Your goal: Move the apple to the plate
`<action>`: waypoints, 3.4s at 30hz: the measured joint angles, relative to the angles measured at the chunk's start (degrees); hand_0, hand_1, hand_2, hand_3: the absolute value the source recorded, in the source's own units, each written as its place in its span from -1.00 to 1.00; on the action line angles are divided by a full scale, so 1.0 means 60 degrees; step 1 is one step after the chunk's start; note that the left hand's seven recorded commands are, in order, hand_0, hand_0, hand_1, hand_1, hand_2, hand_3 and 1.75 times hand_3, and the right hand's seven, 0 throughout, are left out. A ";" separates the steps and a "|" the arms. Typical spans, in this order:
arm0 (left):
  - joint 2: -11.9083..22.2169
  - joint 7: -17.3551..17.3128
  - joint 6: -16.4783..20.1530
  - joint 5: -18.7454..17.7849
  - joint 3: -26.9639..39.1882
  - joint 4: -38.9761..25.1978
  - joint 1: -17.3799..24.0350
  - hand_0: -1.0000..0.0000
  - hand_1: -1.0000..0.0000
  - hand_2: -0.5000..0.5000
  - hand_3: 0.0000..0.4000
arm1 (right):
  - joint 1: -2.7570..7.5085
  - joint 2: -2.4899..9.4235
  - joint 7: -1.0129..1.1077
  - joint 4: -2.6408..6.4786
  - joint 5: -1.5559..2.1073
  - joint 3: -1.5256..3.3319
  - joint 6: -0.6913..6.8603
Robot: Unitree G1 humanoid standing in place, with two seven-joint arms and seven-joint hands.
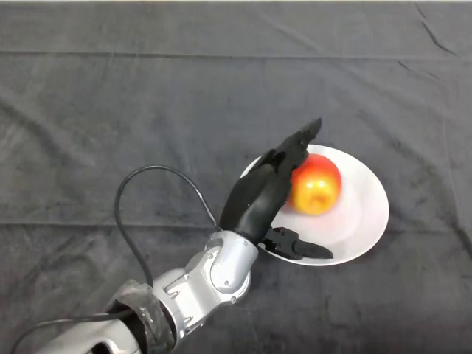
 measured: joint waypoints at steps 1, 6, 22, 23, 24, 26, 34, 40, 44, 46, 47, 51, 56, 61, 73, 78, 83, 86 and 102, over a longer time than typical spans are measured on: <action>0.0079 0.0030 0.0056 0.0008 0.0000 -0.0190 0.0000 1.00 1.00 0.00 -1.00 | 0.0000 0.0000 0.0000 0.0000 0.0000 0.0000 0.0000; 0.0670 0.0052 0.0332 0.0178 0.0028 -0.1688 0.0003 1.00 1.00 0.00 -1.00 | 0.0000 0.0000 0.0000 0.0000 0.0000 -0.0001 0.0000; 0.3237 0.0034 0.0088 0.0442 0.2061 -0.4853 0.2035 1.00 1.00 0.00 -1.00 | 0.0000 -0.0002 0.0001 0.0000 0.0001 -0.0004 -0.0002; 0.3422 0.0036 0.0045 0.0444 0.2239 -0.4990 0.2240 1.00 1.00 0.00 -1.00 | 0.0000 -0.0002 0.0001 0.0000 0.0000 -0.0003 -0.0002; 0.3560 0.0039 -0.0066 0.0451 0.2420 -0.5038 0.2426 1.00 1.00 0.00 -1.00 | 0.0000 -0.0001 0.0001 0.0000 -0.0001 -0.0002 -0.0002; 0.3821 0.0053 -0.0222 0.0439 0.2850 -0.5183 0.2849 1.00 1.00 0.00 -1.00 | 0.0000 -0.0001 0.0001 0.0000 -0.0001 0.0001 -0.0001; 0.4871 0.0059 -0.1360 -0.0090 0.4669 -0.5412 0.4421 1.00 1.00 0.00 -1.00 | -0.0001 -0.0001 0.0001 0.0000 0.0000 0.0010 0.0000; 0.5489 0.0056 -0.2488 -0.0919 0.6273 -0.5206 0.5576 1.00 1.00 0.00 -1.00 | 0.0000 -0.0001 0.0001 0.0000 0.0001 -0.0002 -0.0003; 0.5491 0.0057 -0.3270 -0.1207 0.7156 -0.4344 0.5998 1.00 1.00 0.00 -1.00 | 0.0000 0.0000 0.0001 0.0000 0.0000 0.0005 -0.0001; 0.5492 0.0052 -0.3582 -0.1425 0.7566 -0.3743 0.6230 1.00 1.00 0.00 -1.00 | 0.0000 0.0000 0.0001 0.0000 -0.0001 0.0007 0.0001; 0.5493 0.0050 -0.3706 -0.1551 0.7718 -0.3460 0.6311 1.00 1.00 0.00 -1.00 | 0.0000 -0.0001 0.0001 0.0000 0.0001 0.0004 -0.0002; 0.5490 -0.0159 -0.4160 -0.2181 0.8493 -0.2462 0.6654 1.00 1.00 0.00 -1.00 | 0.0000 -0.0001 0.0001 0.0000 0.0000 0.0002 -0.0001; 0.5480 -0.0740 -0.4598 -0.3113 0.9506 -0.1215 0.6745 1.00 1.00 0.00 -1.00 | 0.0000 0.0000 0.0001 0.0000 0.0000 0.0004 0.0000; 0.5479 -0.1411 -0.4947 -0.3918 1.0392 -0.0162 0.6919 1.00 1.00 0.00 -1.00 | 0.0000 -0.0001 0.0001 0.0000 0.0001 0.0003 -0.0001; 0.5464 -0.2721 -0.5089 -0.5091 1.1827 0.1934 0.6853 1.00 1.00 0.00 -1.00 | 0.0000 0.0000 0.0001 0.0000 0.0000 -0.0001 -0.0001; 0.5406 -0.2971 -0.5106 -0.5088 1.2171 0.2416 0.6495 1.00 1.00 0.00 -1.00 | 0.0000 -0.0001 0.0001 0.0000 0.0000 0.0000 0.0000; 0.5345 -0.3216 -0.5214 -0.5075 1.2476 0.2582 0.6194 1.00 1.00 0.00 -1.00 | 0.0000 0.0000 0.0001 0.0000 0.0000 0.0000 0.0000; 0.5342 -0.3396 -0.5323 -0.5063 1.2540 0.2702 0.6144 1.00 1.00 0.00 -1.00 | 0.0000 0.0000 0.0001 0.0000 0.0000 0.0000 0.0000; 0.5243 -0.4080 -0.5425 -0.4845 1.2904 0.3044 0.5824 1.00 1.00 0.00 -1.00 | 0.0000 -0.0001 0.0001 0.0001 0.0000 -0.0001 0.0000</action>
